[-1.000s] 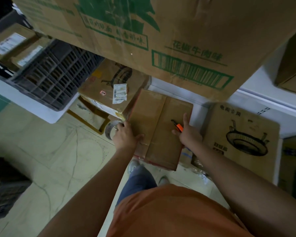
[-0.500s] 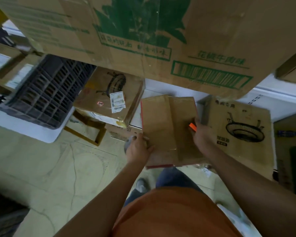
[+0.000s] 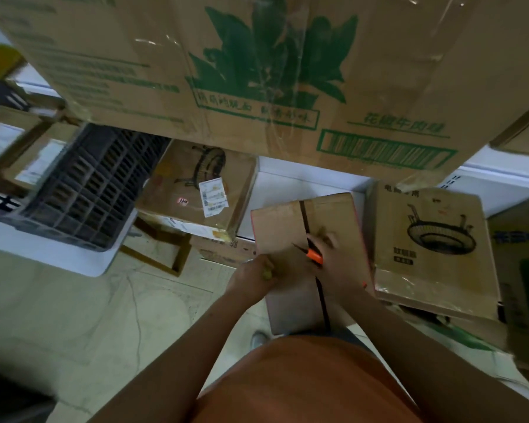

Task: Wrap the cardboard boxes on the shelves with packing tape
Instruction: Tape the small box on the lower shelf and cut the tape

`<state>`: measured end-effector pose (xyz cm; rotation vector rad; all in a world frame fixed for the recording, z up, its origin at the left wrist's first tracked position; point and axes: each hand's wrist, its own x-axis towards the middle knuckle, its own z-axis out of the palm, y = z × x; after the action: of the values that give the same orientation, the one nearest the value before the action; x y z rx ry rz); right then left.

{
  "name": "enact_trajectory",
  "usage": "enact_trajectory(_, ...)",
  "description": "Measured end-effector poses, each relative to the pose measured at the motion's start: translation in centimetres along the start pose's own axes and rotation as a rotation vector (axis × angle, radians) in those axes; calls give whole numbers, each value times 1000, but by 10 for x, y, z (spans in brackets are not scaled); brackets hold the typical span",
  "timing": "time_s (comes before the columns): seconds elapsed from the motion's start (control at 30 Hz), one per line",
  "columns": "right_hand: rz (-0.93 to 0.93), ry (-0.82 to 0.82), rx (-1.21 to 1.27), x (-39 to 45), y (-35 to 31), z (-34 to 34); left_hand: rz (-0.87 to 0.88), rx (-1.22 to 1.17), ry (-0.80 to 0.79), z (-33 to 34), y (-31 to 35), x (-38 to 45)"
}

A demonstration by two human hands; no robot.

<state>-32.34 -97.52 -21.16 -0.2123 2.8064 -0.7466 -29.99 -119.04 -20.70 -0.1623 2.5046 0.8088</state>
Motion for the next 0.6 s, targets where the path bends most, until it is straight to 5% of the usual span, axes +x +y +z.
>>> enact_trajectory(0.1, 63, 18, -131, 4, 6, 17, 9, -59, -1, -4, 1, 2)
enact_trajectory(0.2, 102, 157, -49, 0, -2, 32, 24, -157, 9, -7, 0, 4)
enact_trajectory(0.27, 72, 98, 21, 1, 0, 33, 35, -241, 16, -9, 0, 9)
enact_trajectory(0.6, 289, -49, 536, 26, 21, -8, -123, -1153, -83, -18, 56, 23)
